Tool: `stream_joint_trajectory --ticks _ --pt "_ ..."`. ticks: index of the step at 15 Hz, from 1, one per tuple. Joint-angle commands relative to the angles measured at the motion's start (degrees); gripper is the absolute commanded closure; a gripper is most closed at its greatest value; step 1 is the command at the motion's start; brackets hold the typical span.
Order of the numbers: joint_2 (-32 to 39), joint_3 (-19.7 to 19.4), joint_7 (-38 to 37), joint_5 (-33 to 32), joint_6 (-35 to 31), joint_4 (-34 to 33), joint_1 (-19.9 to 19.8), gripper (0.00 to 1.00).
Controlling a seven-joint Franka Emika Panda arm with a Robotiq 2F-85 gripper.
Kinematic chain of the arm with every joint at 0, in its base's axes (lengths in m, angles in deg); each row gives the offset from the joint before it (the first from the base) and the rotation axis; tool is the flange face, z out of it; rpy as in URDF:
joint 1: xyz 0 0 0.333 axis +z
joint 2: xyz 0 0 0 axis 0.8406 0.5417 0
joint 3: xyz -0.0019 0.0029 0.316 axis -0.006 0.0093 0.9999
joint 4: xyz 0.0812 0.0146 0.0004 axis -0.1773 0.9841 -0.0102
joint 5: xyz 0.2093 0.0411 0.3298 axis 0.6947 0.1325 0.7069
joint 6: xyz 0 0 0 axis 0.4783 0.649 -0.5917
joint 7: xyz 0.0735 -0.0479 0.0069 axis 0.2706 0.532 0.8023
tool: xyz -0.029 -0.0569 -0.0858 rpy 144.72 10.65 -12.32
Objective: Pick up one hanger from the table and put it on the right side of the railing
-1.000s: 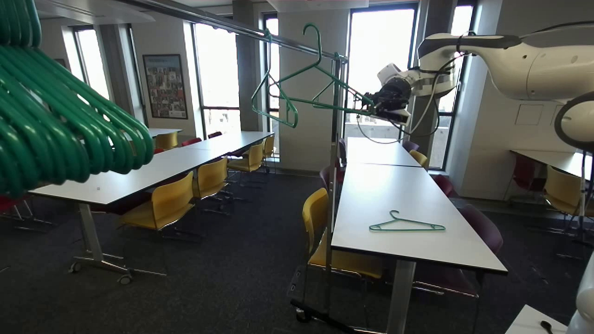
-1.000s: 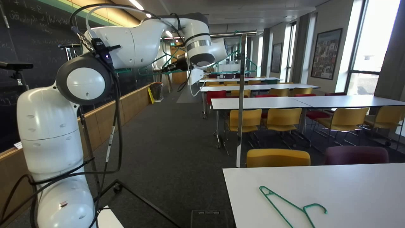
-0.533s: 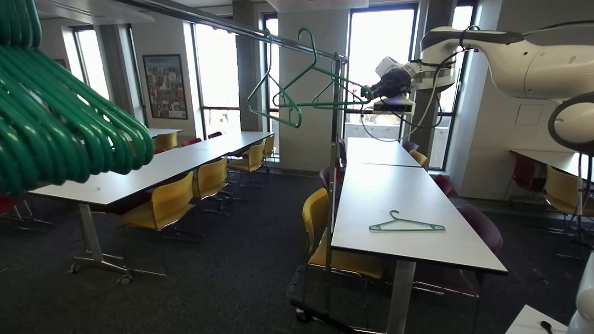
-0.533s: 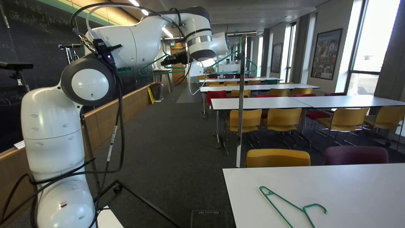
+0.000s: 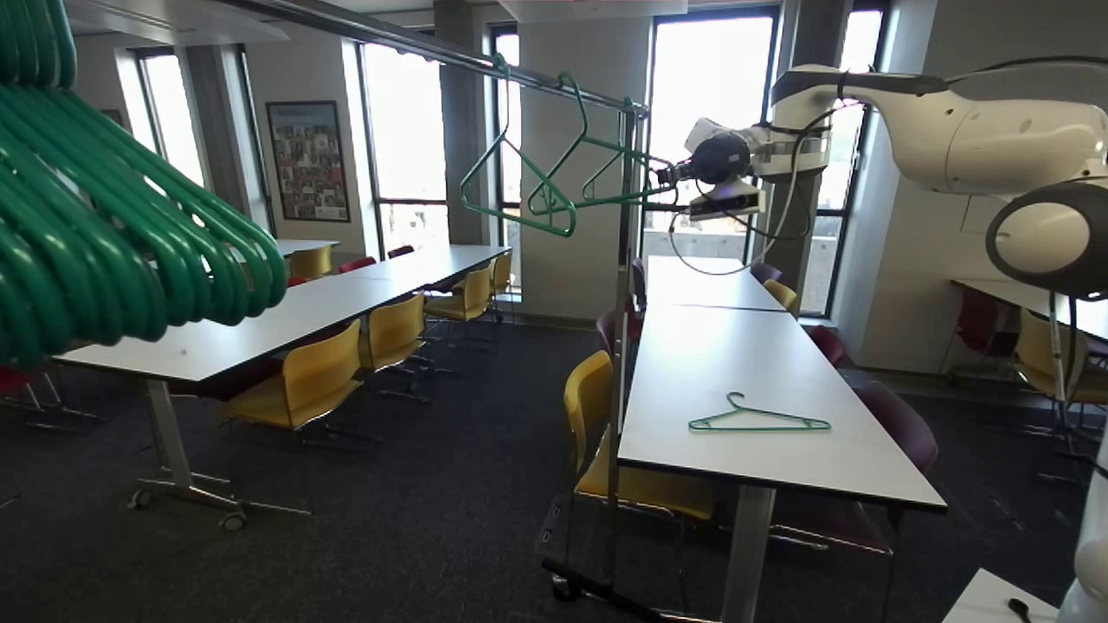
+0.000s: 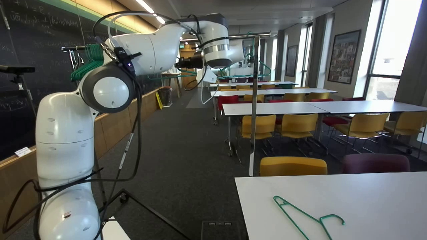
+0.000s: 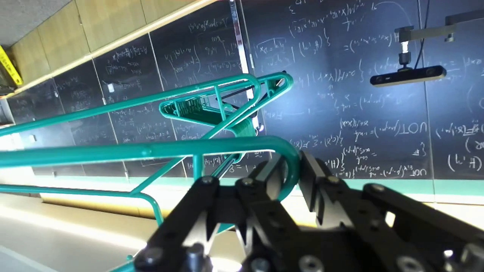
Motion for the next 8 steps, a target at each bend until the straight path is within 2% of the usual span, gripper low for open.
stream_joint_trajectory --ticks 1,4,5,6,8 --pt "1.8 0.6 -8.2 0.9 -2.2 -3.5 -0.2 0.96" --pt "2.4 0.9 -12.0 0.4 -3.0 -4.7 0.0 0.96" --pt "2.5 1.0 -12.7 -0.5 -2.7 -5.0 0.1 0.58" --pt "2.6 1.1 -13.4 -1.0 -2.9 -5.2 0.3 0.57" --pt "1.4 1.1 -13.0 -2.9 -4.3 -3.6 0.7 0.42"
